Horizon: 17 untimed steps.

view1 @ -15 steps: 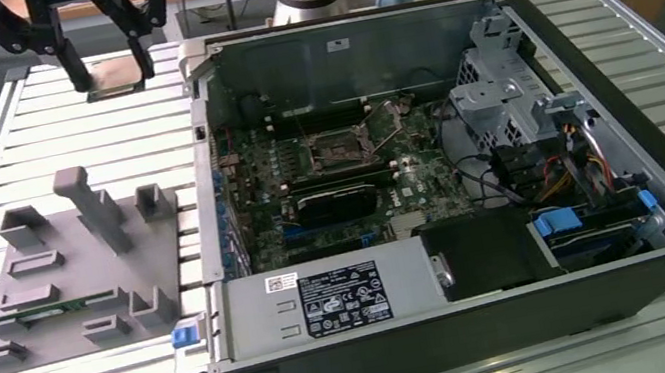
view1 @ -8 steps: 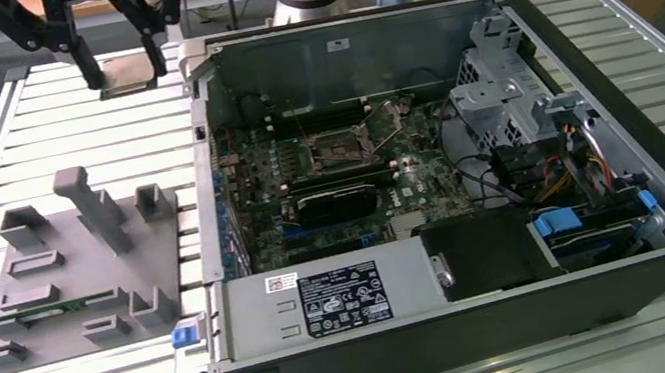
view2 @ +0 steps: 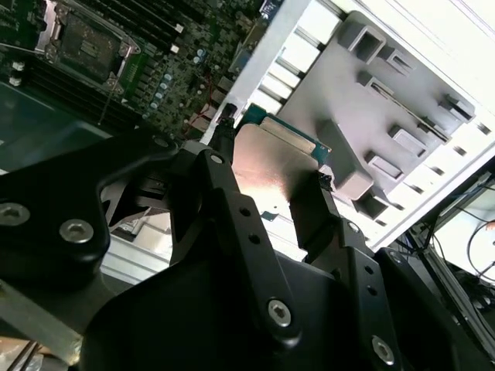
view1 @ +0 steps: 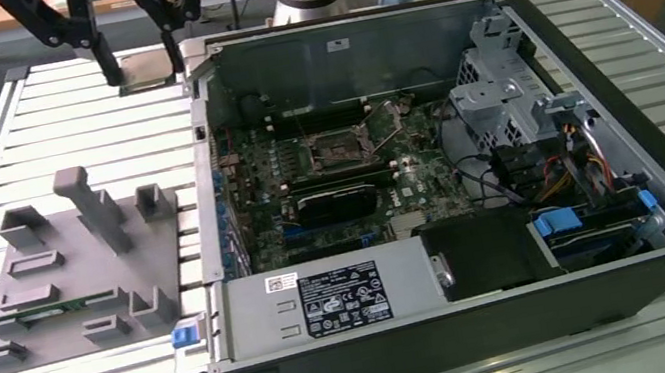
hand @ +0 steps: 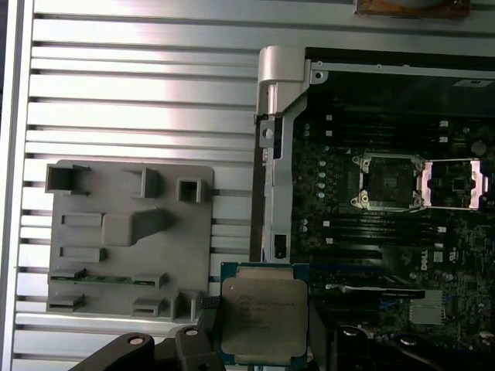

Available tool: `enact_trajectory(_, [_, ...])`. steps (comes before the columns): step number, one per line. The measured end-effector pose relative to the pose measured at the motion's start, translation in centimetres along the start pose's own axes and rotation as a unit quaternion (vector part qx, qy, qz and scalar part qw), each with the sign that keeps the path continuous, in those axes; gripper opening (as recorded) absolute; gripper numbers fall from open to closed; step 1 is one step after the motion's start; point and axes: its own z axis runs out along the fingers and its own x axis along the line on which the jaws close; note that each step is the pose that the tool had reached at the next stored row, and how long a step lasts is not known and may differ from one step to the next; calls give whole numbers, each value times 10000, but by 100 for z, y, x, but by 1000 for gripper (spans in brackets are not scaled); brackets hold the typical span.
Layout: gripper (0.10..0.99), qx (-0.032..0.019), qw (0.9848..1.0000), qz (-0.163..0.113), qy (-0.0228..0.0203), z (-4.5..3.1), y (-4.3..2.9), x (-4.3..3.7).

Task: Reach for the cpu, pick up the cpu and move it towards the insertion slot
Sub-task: 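Pick up the cpu and move it towards the insertion slot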

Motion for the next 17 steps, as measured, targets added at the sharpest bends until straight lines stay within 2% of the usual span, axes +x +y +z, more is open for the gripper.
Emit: enact_trajectory(17, [541, 0, 10000, 0, 0, -1, 20, -339])
